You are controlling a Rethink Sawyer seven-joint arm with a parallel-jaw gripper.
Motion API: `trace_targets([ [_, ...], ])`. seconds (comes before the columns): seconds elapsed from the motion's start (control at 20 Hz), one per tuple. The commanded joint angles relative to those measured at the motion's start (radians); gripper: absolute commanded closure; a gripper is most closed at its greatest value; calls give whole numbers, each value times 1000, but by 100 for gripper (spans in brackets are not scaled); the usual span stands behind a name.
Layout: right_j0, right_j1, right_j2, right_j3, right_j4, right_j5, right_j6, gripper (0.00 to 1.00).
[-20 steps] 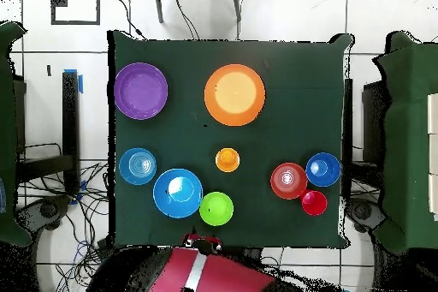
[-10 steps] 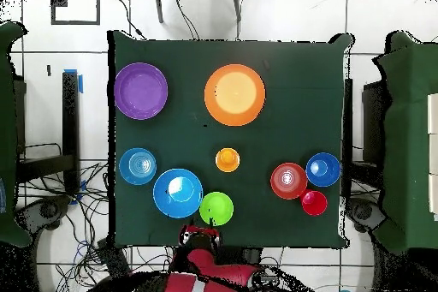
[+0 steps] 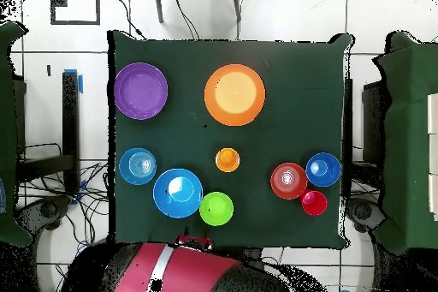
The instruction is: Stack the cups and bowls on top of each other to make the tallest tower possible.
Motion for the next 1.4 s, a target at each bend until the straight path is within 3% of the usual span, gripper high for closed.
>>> trace_targets([
  [0.05, 20, 106, 48, -140, 73, -43, 180, 0],
  [0.75, 67, 137, 24, -160, 103, -123, 168, 0],
  [0.9, 73, 175, 16, -175, 104, -168, 169, 0],
  [1.05, 78, 177, 17, -170, 107, -150, 167, 0],
  [1.2, 74, 147, 31, -159, 107, -121, 172, 0],
  [1.4, 65, 19, 47, -127, 96, -38, 157, 0],
])
